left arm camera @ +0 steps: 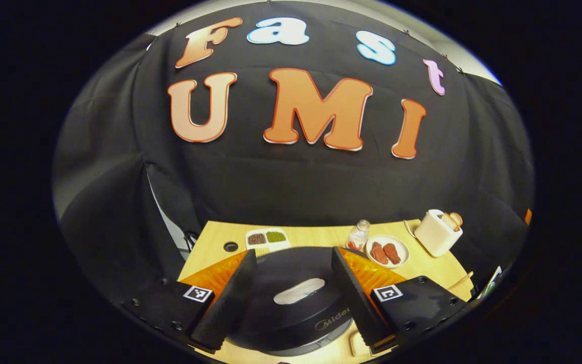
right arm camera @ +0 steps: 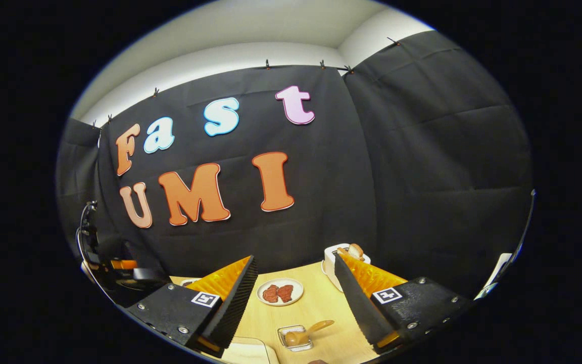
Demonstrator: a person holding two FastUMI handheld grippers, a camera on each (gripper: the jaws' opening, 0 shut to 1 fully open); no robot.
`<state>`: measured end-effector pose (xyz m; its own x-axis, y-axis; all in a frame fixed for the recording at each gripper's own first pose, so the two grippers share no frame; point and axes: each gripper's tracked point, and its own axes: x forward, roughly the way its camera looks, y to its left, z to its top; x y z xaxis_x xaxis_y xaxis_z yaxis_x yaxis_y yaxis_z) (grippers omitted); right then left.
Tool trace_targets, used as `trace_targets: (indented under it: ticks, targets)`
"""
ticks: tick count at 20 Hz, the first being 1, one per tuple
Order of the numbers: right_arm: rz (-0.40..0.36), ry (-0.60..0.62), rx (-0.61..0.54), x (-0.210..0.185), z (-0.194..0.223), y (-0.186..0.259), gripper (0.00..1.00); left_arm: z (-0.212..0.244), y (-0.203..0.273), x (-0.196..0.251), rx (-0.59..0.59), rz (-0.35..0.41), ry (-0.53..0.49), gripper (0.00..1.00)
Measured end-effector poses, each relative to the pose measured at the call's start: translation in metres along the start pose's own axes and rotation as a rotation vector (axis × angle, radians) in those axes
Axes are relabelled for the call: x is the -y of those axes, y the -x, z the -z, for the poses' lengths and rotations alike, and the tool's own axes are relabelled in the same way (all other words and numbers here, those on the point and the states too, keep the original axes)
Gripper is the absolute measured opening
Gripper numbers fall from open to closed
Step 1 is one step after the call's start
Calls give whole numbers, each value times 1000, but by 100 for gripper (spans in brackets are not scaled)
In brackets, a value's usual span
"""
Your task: Close the left gripper, press the button to open the rice cooker; take a wooden spoon from the chopstick holder with the right hand, scoop a spoonful of rice and pour it into the rice cooker, then put the wooden spoon back into the chopstick holder.
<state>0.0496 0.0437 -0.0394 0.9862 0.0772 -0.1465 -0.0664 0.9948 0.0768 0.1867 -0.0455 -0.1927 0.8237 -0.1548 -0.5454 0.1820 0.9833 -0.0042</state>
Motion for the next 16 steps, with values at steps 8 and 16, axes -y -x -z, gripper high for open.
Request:
trace_targets:
  ticks: [8, 16]
  targets:
    - [-18, -1, -76, 4, 28, 12, 95, 91, 0, 19, -7, -33, -25, 100]
    - [-4, 19, -121, 13, 43, 22, 94, 123, -3, 22, 22, -69, -76, 99]
